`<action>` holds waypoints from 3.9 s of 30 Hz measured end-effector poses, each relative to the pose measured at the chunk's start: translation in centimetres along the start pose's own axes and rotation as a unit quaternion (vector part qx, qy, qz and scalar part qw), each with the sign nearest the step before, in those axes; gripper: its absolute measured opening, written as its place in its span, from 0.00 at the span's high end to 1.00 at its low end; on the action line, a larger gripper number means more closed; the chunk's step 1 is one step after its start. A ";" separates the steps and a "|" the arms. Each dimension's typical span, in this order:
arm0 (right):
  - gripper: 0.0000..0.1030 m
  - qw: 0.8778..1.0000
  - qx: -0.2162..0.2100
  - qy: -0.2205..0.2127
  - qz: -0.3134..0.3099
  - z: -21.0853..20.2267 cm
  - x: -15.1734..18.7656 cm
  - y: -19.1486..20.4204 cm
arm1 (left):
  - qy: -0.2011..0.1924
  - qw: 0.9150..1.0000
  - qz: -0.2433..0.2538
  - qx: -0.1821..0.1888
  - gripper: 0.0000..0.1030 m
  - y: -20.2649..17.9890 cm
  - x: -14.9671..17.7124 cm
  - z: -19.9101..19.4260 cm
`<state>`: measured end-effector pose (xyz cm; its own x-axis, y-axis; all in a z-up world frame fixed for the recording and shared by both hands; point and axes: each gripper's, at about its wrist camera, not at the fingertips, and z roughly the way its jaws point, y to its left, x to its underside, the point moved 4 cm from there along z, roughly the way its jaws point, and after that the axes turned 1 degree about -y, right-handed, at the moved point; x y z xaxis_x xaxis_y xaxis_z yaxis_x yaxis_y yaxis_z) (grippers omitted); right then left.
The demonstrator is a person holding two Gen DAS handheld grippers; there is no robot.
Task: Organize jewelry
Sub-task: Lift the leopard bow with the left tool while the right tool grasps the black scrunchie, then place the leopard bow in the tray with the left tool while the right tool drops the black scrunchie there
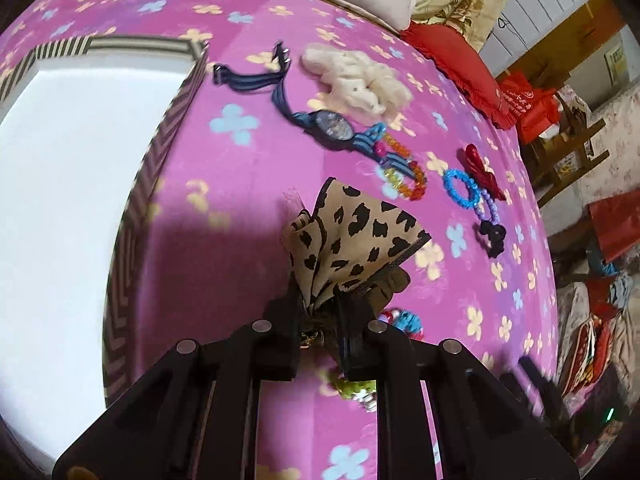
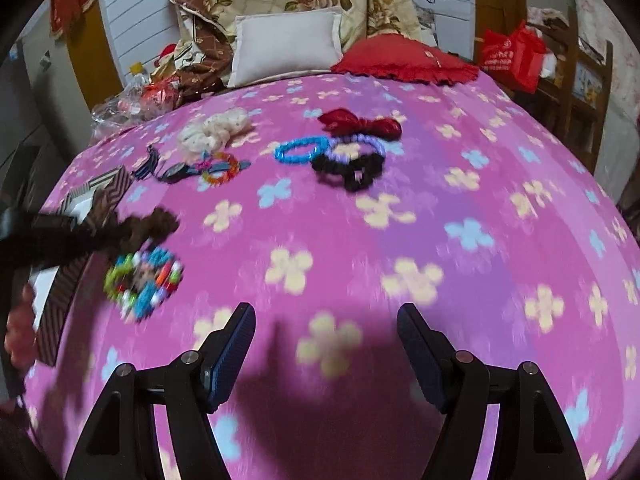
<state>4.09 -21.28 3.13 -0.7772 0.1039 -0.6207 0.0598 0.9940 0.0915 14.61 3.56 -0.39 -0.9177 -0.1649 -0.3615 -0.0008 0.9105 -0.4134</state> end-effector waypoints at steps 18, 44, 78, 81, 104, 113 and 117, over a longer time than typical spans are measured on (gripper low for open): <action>0.54 0.994 -0.037 0.048 -0.090 11.1 -13.2 6.1 | 0.000 1.000 0.014 0.015 0.81 -0.4 0.5 1.3; 0.96 0.996 -0.032 0.057 0.057 11.0 -10.0 -4.0 | -0.011 1.000 0.026 0.012 0.86 -0.7 1.0 1.0; 0.96 0.981 -0.154 0.010 -0.121 -6.4 -8.7 19.8 | -0.170 0.983 -0.054 -0.039 0.88 13.5 -2.7 -15.2; 0.96 0.977 -0.167 0.027 -0.128 -4.1 -9.4 23.8 | -0.170 0.981 -0.083 -0.043 0.88 16.8 -4.7 -13.9; 0.95 0.974 -0.101 0.119 -0.162 14.3 -11.3 38.0 | -0.151 0.975 -0.161 -0.030 0.84 24.7 -8.6 -8.6; 0.57 0.977 -0.117 0.108 -0.143 13.3 -12.2 36.7 | -0.181 0.978 -0.104 -0.010 0.41 21.5 -8.9 -10.9; 0.56 0.979 -0.121 0.087 -0.137 11.4 -13.0 36.3 | -0.188 0.976 -0.105 -0.007 0.41 21.3 -9.0 -11.8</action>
<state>23.51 13.80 5.62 -0.8395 -0.1939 -0.5077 -0.2996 0.9445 0.1347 18.16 28.90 3.89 -0.6857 -0.4740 -0.5524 -0.1819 0.8464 -0.5005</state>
